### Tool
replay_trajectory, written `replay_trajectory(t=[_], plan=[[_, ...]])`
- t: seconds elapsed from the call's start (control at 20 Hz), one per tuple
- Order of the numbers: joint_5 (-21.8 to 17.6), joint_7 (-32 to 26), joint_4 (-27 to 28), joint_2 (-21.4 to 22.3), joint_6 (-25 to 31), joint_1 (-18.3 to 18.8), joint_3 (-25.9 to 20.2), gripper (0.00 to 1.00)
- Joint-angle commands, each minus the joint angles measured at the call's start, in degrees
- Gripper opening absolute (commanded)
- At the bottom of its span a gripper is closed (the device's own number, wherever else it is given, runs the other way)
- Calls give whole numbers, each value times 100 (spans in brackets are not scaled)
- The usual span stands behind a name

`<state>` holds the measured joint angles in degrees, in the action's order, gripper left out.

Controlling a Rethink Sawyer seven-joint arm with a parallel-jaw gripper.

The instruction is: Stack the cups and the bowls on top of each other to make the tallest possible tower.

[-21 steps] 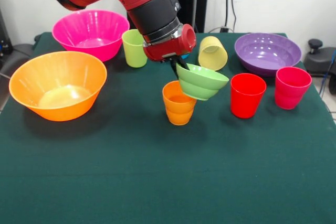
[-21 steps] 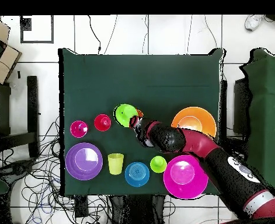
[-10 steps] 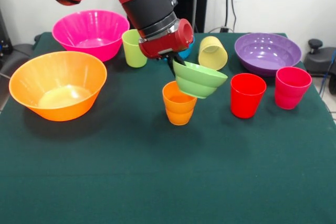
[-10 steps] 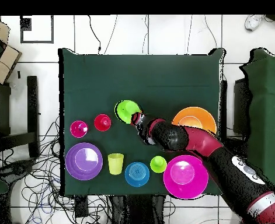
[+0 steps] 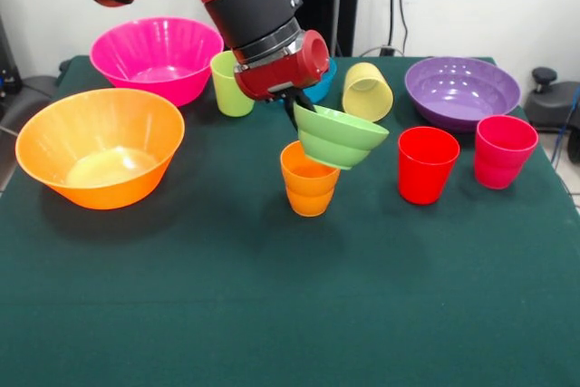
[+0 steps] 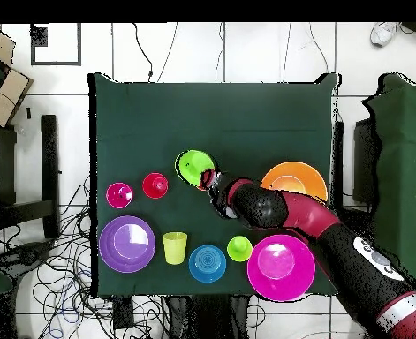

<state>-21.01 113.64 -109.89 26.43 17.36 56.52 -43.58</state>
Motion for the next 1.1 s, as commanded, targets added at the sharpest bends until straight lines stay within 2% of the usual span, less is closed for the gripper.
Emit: replay_trajectory(t=[0.05,0.95,1.1], plan=[[143,-167,84,-145,671,-56,-170,0],[600,-31,-171,139,937,125,-509,0],[721,-54,-244,227,1125,208,-550,0]])
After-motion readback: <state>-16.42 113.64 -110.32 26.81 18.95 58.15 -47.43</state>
